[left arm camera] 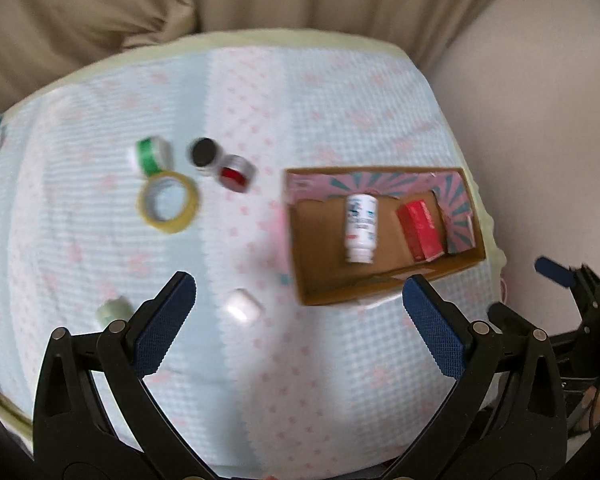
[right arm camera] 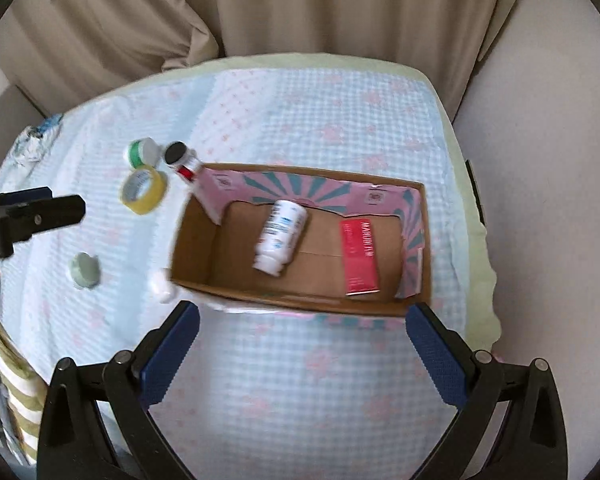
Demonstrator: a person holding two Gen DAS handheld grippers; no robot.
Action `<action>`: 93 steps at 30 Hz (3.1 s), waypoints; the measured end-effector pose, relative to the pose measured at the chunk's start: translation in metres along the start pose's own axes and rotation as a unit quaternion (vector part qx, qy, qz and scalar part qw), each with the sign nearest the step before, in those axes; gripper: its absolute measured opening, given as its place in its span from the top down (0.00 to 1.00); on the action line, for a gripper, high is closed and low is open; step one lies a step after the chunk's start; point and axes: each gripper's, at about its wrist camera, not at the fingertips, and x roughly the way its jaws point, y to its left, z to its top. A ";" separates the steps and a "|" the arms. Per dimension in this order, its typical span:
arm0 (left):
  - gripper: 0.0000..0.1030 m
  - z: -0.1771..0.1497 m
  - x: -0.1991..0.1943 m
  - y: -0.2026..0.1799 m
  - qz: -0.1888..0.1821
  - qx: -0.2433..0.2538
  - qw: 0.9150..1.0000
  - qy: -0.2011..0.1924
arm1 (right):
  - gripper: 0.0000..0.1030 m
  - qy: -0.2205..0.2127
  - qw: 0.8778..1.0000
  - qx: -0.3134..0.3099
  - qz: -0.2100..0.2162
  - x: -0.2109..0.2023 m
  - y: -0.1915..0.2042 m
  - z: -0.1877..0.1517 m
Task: Organize rigid objects
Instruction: 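Lift both tools away and move toward the tape and green jar, then grasp the green-labelled white jar with the left tool while the right tool grasps the yellow tape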
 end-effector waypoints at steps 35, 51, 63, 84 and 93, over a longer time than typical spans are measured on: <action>0.00 0.094 0.066 0.300 -0.049 -0.071 0.995 0.051 | 0.00 -0.047 0.997 0.038 0.044 0.110 0.307 0.077; 0.00 0.149 0.278 0.277 -0.032 -0.092 0.982 0.161 | 0.00 -0.001 0.999 -0.006 0.034 0.288 0.302 0.102; 0.38 0.147 0.320 0.268 -0.030 -0.077 0.983 0.166 | 0.09 -0.021 0.999 -0.033 0.028 0.322 0.305 0.110; 0.46 0.123 0.241 0.300 -0.038 -0.077 0.991 0.103 | 0.10 -0.033 0.999 -0.012 0.009 0.269 0.321 0.088; 0.46 0.097 0.142 0.299 -0.067 -0.072 0.993 0.062 | 0.14 -0.058 0.998 0.026 0.010 0.184 0.308 0.082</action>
